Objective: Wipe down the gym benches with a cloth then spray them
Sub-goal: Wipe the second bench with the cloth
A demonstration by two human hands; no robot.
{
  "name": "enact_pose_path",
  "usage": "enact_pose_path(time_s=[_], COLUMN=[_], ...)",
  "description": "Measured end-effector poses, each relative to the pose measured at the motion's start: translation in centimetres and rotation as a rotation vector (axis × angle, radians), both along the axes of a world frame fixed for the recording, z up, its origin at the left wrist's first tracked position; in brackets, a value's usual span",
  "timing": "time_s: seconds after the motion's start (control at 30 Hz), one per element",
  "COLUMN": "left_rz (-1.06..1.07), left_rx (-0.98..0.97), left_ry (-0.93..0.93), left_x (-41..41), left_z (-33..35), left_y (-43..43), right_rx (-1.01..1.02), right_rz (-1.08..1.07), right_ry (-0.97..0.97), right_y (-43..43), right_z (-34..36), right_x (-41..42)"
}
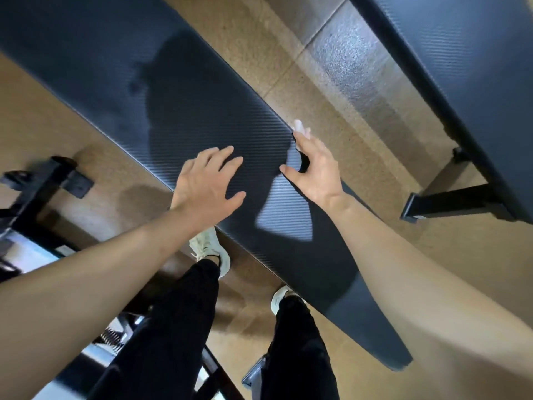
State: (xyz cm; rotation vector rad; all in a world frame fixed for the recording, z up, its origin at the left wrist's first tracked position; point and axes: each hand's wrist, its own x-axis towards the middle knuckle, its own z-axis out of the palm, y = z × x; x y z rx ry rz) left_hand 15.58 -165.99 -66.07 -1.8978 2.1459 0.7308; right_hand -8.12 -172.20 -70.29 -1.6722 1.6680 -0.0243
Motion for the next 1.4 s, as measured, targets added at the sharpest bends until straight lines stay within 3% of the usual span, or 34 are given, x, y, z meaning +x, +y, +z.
enact_pose_path(time_s=[0.2, 0.3, 0.67, 0.93, 1.17, 1.27, 1.4], left_rz=[0.246, 0.355, 0.369, 0.390, 0.443, 0.510, 0.582], left_rx=[-0.067, 0.008, 0.143, 0.216, 0.076, -0.044, 0.019], left_ry=[-0.175, -0.247, -0.230, -0.116, 0.079, 0.011, -0.128], left_x=[6.6, 9.0, 10.4, 11.9, 17.7, 21.8, 26.6], left_z=[-0.9, -1.8, -2.1, -0.4, 0.5, 0.1, -0.9], left_y=[-4.3, -6.4, -7.3, -8.4, -11.3, -13.2, -15.2], right_rx=[-0.020, -0.028, 0.022, 0.081, 0.021, 0.024, 0.030], right_rz=[0.091, 0.130, 0.279, 0.335, 0.302, 0.279, 0.251], right_ry=[-0.001, 0.011, -0.067, -0.126, -0.070, -0.084, -0.113], right_y=[-3.0, -4.5, -10.4, -15.1, -18.2, -19.4, -21.5], right_z=[0.2, 0.2, -0.4, -0.8, -0.9, -0.9, -0.5], right_x=[4.4, 6.8, 12.7, 17.5, 22.7, 25.6, 29.4])
